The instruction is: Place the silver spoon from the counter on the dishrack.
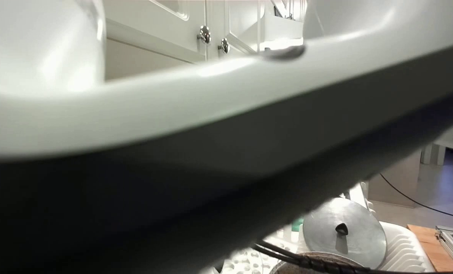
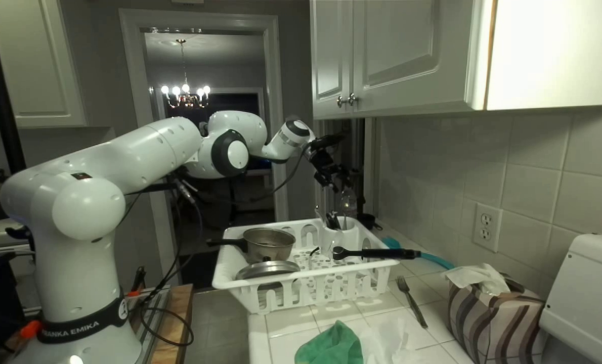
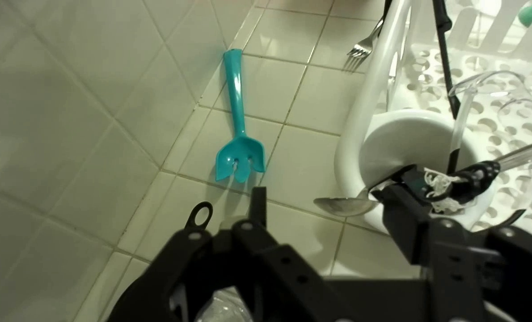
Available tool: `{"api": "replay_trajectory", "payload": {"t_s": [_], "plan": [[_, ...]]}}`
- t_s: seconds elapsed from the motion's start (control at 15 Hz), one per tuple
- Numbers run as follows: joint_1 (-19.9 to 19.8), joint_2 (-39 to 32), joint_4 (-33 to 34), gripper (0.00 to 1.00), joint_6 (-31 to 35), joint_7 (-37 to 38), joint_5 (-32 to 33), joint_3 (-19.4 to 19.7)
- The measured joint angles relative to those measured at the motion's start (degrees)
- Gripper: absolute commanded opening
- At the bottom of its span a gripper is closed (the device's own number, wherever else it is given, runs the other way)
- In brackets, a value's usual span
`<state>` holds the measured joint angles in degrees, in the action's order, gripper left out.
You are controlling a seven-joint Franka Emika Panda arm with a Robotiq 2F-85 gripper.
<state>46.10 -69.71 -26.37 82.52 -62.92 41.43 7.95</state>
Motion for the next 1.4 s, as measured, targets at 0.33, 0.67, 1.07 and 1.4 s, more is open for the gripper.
{"api": "replay_trajectory", "payload": {"t_s": [0.33, 0.67, 1.07, 1.4], "plan": [[-1.37, 0.14, -0.02, 1.0, -5.41, -12.87, 0.41, 1.96], [-0.88, 1.39, -0.02, 1.0, -16.77, -25.94, 0.68, 2.46], [1.87, 1.26, -0.3, 1.0, -31.04, -29.01, 1.02, 2.52], [1.56, 2.29, -7.06, 1.0, -37.5, -21.93, -5.3, 9.24]]}}
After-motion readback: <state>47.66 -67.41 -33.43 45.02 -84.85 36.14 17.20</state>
